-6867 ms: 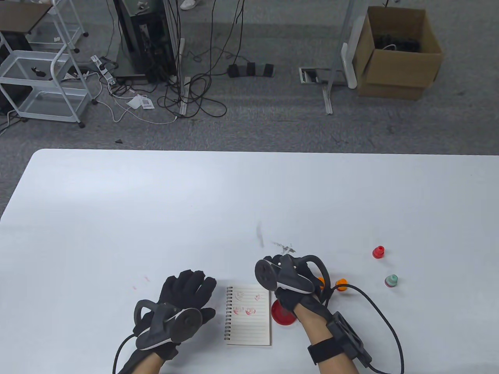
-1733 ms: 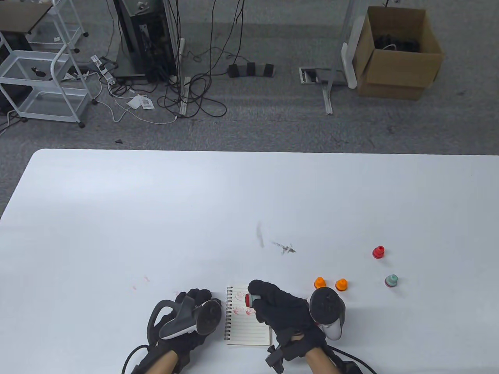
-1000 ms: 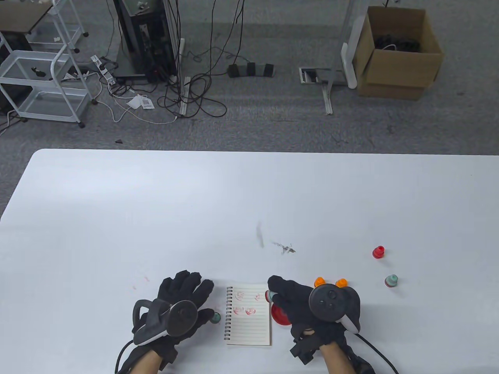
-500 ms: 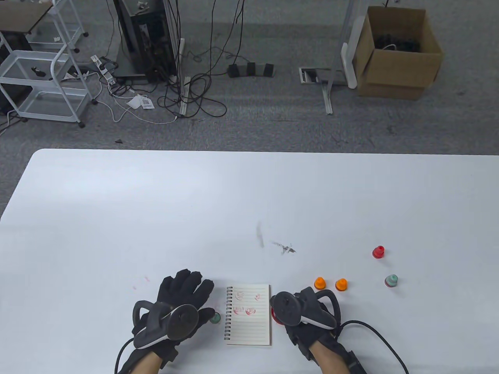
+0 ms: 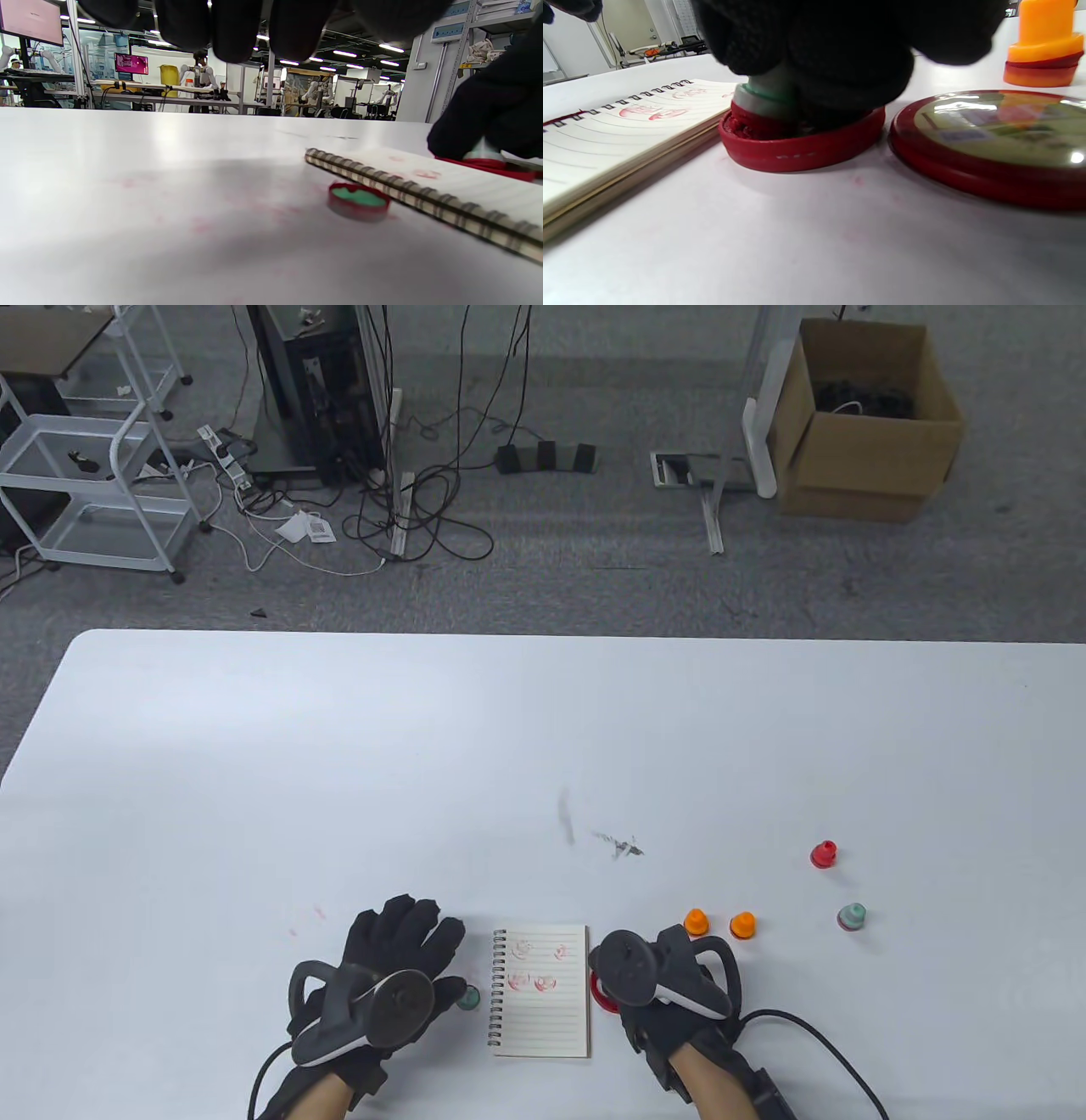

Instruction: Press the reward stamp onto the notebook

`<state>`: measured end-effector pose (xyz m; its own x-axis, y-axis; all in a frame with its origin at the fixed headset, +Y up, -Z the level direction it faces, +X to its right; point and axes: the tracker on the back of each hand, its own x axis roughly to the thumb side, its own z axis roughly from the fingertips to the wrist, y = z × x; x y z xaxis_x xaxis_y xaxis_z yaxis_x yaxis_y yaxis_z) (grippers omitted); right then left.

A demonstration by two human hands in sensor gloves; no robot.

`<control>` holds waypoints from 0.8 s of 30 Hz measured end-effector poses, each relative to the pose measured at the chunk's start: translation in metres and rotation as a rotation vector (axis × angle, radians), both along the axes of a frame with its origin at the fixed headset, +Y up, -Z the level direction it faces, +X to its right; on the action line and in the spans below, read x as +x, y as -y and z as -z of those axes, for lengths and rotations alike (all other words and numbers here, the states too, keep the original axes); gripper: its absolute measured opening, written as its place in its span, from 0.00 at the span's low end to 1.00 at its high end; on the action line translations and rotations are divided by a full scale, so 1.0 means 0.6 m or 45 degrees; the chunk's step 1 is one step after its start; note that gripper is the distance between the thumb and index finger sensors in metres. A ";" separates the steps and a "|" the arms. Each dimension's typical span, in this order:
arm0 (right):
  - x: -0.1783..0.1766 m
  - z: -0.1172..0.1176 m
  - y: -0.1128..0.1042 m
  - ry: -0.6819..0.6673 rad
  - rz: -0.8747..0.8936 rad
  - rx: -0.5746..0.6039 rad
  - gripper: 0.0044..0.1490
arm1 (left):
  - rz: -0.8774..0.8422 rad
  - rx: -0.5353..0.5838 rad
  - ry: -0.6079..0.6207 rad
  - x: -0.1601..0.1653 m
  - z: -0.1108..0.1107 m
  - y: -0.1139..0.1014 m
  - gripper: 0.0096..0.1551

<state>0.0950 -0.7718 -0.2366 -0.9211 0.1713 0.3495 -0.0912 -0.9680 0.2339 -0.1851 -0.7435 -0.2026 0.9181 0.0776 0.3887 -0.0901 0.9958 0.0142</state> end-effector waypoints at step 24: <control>-0.018 -0.012 -0.014 -0.088 0.242 0.212 0.32 | -0.005 0.017 -0.006 0.000 0.001 0.000 0.40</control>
